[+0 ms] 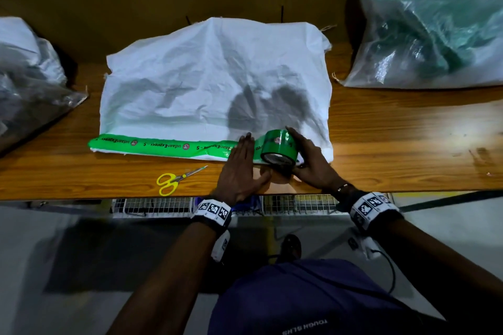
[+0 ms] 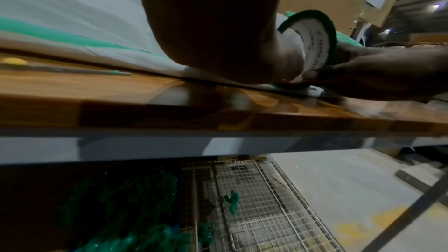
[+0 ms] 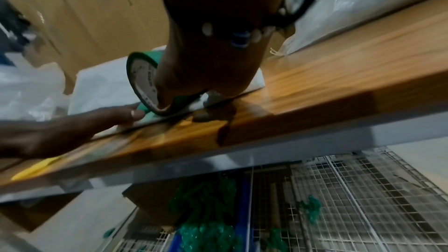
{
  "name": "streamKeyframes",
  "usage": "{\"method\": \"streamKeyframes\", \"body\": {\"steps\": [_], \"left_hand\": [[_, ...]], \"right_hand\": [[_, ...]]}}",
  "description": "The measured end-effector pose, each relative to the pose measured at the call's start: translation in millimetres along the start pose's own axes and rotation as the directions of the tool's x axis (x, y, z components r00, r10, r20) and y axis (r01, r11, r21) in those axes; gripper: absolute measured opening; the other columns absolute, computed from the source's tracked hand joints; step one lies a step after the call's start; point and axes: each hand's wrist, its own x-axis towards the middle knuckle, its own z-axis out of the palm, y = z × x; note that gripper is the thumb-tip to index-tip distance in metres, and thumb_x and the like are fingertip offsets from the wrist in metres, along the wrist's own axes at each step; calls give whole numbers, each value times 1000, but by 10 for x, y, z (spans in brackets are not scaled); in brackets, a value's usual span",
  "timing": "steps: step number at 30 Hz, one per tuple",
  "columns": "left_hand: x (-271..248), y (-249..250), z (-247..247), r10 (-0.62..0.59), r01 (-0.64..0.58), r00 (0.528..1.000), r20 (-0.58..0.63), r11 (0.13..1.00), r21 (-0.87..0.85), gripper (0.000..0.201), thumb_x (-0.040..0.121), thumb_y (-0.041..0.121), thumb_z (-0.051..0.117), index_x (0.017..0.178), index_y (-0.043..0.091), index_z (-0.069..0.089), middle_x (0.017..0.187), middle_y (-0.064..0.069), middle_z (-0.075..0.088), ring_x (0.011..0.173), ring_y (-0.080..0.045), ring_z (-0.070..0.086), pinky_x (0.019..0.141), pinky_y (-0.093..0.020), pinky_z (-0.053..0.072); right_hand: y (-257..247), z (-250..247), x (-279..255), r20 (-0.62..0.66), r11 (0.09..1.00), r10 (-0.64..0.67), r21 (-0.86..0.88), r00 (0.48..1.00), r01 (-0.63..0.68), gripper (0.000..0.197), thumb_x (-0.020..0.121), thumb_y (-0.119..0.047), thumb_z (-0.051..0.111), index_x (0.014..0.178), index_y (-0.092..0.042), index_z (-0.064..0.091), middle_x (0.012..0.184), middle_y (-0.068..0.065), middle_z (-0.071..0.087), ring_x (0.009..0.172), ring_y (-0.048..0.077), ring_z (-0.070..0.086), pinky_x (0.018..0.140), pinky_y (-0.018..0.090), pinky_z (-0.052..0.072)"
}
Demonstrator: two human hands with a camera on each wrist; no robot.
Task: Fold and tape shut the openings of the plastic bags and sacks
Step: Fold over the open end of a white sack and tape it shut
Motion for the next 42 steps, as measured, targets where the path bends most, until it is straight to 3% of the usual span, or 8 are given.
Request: {"method": "streamKeyframes", "body": {"steps": [5, 9, 15, 24, 28, 32, 37, 42], "left_hand": [[-3, -278, -96, 40, -41, 999, -37, 999, -29, 100, 95, 64, 56, 167, 12, 12, 175, -5, 6, 161, -20, 7, 130, -43, 14], [31, -399, -168, 64, -64, 998, 17, 998, 18, 105, 95, 75, 49, 168, 16, 2, 176, -1, -3, 162, -19, 1, 131, -44, 12], [16, -401, -118, 36, -37, 999, 32, 999, 23, 109, 93, 79, 46, 167, 14, 0, 176, -1, -5, 162, -16, -3, 131, -44, 9], [116, 111, 8, 6, -7, 999, -42, 999, -31, 104, 95, 71, 47, 166, 6, 9, 175, -10, 5, 162, -20, 3, 131, -39, 6], [69, -134, 37, 59, -59, 998, 2, 998, 11, 107, 94, 74, 48, 166, 7, 5, 175, -7, 1, 162, -20, -1, 130, -44, 12], [89, -200, -4, 72, -73, 997, 19, 997, 13, 109, 92, 75, 51, 167, 11, 4, 176, -4, -1, 162, -17, -3, 130, -44, 14], [70, -193, -19, 83, -84, 996, 28, 996, 35, 107, 96, 77, 44, 167, 10, 0, 176, -3, -6, 161, -16, -7, 131, -41, 9], [84, -137, 4, 65, -64, 998, -9, 997, 33, 107, 95, 76, 46, 166, 8, 6, 176, -6, 1, 162, -18, -2, 131, -40, 7]], "right_hand": [[-152, 261, 160, -25, 997, -73, 6, 997, 73, 90, 95, -39, 76, 166, -23, 24, 151, 2, 51, 142, 11, 47, 118, 38, 41], [-133, 161, 237, 66, 980, -120, -149, 991, 129, 91, 98, -37, 74, 168, -26, 17, 139, 11, 55, 128, 28, 54, 106, 57, 45], [-237, -566, 251, 224, 835, -162, -487, 961, 255, 82, 95, -49, 56, 167, -39, 16, 130, 17, 52, 118, 37, 47, 94, 48, 51], [164, -142, 134, 20, 1000, -20, -10, 1000, 20, 84, 94, -35, 75, 164, -29, 29, 155, 7, 43, 146, 33, 43, 112, 61, 45], [62, 3, 137, -4, 994, -48, -101, 999, 47, 85, 91, -35, 75, 161, -45, 28, 146, 2, 44, 139, 32, 42, 111, 63, 40], [-136, -98, 190, 75, 953, -128, -267, 989, 143, 78, 94, -40, 68, 163, -28, 34, 136, 11, 46, 126, 33, 43, 107, 51, 42], [-284, -706, 102, 234, 798, -101, -562, 967, 219, 78, 94, -51, 59, 164, -41, 24, 111, 8, 44, 101, 25, 38, 82, 41, 41], [-241, -759, -44, 206, 910, -121, -369, 971, 191, 68, 103, -48, 58, 163, -31, 32, 119, 2, 46, 108, 22, 47, 90, 44, 46]]}}
